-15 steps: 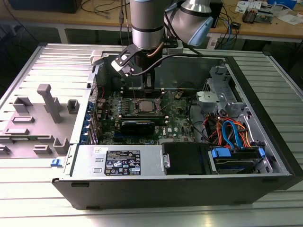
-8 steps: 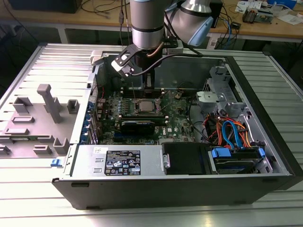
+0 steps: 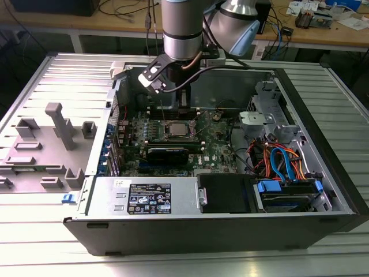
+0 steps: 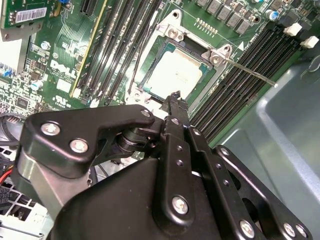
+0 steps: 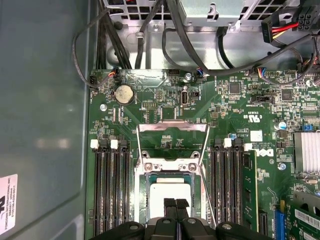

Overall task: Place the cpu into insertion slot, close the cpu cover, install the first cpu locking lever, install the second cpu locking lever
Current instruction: 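Close the cpu cover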

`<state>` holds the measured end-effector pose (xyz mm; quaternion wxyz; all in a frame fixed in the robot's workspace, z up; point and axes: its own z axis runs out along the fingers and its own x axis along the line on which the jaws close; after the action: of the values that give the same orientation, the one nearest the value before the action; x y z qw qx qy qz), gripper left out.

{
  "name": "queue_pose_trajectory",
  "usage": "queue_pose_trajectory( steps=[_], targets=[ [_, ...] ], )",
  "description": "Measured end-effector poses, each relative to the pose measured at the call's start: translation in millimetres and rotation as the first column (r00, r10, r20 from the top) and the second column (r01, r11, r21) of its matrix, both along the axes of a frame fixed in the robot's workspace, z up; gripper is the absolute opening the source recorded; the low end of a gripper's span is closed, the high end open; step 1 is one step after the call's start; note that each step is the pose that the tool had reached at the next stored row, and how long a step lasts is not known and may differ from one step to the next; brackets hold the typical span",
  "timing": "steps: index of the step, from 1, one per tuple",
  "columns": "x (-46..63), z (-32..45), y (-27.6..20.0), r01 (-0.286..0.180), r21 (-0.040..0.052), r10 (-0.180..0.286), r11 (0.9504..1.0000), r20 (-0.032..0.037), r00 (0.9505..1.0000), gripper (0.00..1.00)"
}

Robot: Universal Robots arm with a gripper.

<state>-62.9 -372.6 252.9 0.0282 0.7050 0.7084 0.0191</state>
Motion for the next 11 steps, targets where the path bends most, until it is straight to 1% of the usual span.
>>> queue_pose_trajectory(
  steps=[1,8,11],
  targets=[
    [1.6,0.0,-0.1,0.0,0.0,0.0,1.0,0.0,1.0,0.11],
    [1.9,0.4,0.0,0.0,0.0,0.0,1.0,0.0,1.0,0.11],
    [1.9,3.6,0.0,0.0,0.0,0.0,1.0,0.0,1.0,0.11]
  ],
)
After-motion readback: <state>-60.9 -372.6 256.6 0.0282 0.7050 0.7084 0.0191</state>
